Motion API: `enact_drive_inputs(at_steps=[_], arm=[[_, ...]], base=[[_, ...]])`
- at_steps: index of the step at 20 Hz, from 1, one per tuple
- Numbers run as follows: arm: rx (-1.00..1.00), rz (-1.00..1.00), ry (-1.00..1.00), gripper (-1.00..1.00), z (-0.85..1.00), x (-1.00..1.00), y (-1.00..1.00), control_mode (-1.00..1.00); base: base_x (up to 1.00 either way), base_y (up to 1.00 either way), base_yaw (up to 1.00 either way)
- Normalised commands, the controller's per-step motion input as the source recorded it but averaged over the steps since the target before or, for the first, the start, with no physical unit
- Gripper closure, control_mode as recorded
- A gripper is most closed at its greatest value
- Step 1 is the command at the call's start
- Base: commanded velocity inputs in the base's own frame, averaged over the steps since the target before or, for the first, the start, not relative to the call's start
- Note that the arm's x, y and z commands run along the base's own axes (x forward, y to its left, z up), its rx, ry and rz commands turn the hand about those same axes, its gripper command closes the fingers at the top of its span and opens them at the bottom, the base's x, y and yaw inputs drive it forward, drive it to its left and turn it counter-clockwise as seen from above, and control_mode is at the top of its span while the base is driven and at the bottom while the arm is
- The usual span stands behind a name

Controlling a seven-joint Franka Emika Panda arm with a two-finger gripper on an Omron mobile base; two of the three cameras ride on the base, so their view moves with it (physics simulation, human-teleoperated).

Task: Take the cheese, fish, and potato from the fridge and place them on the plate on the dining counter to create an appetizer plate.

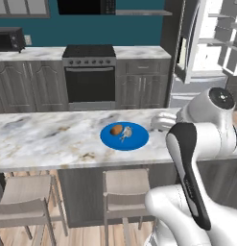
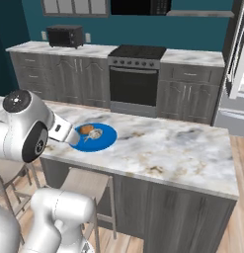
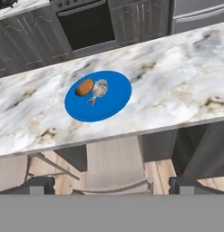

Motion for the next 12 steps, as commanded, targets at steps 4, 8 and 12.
enact_drive_inputs(at_steps=[4,8,12], arm=[[0.00,0.00,0.00,-1.00,0.00,0.00,0.00,1.00],[0.00,0.00,0.00,-1.00,0.00,0.00,0.00,1.00],[0.00,0.00,0.00,-1.00,0.00,0.00,0.00,1.00]], base=[[-0.11,-0.73,-0.11],[-0.07,-0.94,-0.18],[0.00,-1.00,-0.15]])
